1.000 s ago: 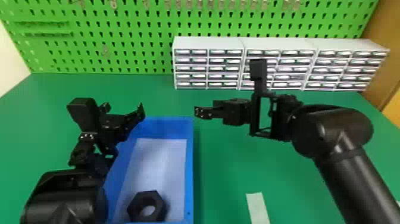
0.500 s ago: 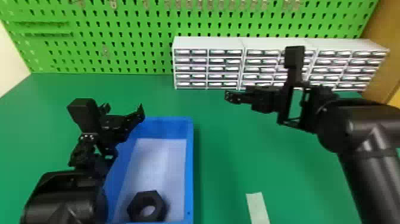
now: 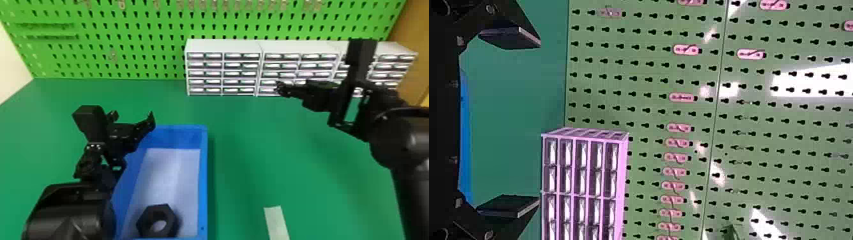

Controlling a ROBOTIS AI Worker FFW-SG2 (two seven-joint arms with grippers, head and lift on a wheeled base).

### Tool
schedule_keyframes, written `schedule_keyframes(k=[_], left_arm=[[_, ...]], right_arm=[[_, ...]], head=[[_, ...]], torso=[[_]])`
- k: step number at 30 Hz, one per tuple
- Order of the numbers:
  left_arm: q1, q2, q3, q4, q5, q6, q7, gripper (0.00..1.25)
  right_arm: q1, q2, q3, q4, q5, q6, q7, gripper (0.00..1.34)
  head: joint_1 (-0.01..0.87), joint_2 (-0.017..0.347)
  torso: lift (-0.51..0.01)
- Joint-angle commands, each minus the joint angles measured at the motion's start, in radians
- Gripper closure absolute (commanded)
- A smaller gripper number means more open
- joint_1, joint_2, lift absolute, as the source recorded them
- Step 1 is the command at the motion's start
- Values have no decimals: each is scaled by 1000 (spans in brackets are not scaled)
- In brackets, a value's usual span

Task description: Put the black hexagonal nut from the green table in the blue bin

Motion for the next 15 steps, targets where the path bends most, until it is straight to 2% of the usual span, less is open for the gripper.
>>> schedule_keyframes(k=[1,7,10,15], left_arm=[[1,-3,-2,0,3,0,0,171],[2,-3,-2,0,3,0,0,171],[2,-3,-2,0,4,0,0,171],[2,-3,-2,0,4,0,0,171]], right_arm=[[31,3,-46,-54,35,-6,-37,202],[73,8,-102,-116,52,-30,-109,202],[104,22,-135,-149,69,-69,-157,202],[145,36,-175,-179,92,-113,-186,203]], head=[[686,51],[686,51],[686,51],[686,51]], torso=[[-97],[-97],[-97],[-97]])
